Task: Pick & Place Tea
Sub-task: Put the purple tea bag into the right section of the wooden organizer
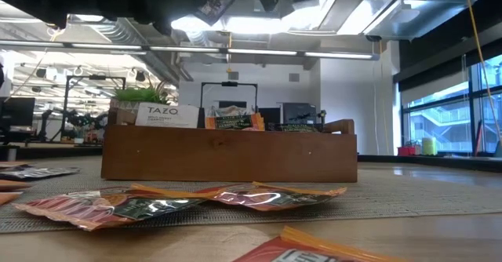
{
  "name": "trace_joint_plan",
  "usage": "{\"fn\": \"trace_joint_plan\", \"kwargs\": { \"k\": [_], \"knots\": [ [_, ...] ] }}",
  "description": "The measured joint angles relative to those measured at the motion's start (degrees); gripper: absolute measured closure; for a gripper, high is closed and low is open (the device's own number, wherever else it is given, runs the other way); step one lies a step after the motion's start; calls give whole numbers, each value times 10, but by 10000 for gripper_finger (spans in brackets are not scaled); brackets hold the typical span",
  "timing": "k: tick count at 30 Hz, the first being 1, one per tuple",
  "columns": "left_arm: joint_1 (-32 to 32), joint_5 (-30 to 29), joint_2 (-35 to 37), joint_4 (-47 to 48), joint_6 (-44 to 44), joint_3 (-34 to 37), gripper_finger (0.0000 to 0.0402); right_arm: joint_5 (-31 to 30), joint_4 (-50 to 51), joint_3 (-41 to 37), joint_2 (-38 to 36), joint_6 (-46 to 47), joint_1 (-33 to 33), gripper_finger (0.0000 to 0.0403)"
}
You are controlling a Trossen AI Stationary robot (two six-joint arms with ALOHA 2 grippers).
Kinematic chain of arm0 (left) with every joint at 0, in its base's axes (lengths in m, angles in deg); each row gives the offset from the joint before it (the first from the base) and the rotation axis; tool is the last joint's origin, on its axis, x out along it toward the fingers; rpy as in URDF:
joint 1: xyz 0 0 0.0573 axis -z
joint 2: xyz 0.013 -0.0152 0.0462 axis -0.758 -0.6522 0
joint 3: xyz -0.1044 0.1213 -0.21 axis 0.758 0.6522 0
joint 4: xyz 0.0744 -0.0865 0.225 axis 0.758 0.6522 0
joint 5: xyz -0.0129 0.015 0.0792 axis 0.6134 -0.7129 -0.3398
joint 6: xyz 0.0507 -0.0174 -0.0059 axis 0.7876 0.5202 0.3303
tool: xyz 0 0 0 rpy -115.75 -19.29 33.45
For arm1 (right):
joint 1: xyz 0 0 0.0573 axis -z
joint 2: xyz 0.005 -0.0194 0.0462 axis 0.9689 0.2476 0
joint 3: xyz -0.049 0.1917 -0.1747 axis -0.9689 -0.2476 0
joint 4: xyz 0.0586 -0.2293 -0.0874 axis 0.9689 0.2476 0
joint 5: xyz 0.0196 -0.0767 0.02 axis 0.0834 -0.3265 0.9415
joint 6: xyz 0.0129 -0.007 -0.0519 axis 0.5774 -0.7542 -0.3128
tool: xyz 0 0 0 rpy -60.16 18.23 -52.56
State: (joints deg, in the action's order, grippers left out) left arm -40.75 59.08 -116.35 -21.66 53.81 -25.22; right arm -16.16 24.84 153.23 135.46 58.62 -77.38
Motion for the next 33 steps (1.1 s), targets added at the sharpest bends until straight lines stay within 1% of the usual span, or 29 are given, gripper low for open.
{"fn": "trace_joint_plan", "kwargs": {
  "k": [2,3,7,13,16,20,23,27,30,33],
  "knots": [
    [0,-2,0,0,12,0,384,1,0,0,0,-2,0,391],
    [0,-2,0,1,17,0,383,1,1,0,0,-3,0,395],
    [0,-2,0,2,18,0,374,0,3,0,0,-2,0,390],
    [0,-11,0,20,6,0,342,-1,23,0,0,-4,0,396],
    [0,-36,4,60,-30,0,324,-3,55,0,-9,-4,0,397],
    [0,-39,15,123,-83,0,309,-2,109,1,-31,2,0,398],
    [0,-38,25,156,-117,0,304,-1,186,1,-43,17,-1,399],
    [0,-28,31,192,-168,0,306,0,285,-4,-45,68,-15,399],
    [0,-14,31,208,-204,0,309,1,292,-32,-45,98,-33,399],
    [0,0,31,226,-226,0,308,1,286,-64,-44,104,-47,399]
  ]
}}
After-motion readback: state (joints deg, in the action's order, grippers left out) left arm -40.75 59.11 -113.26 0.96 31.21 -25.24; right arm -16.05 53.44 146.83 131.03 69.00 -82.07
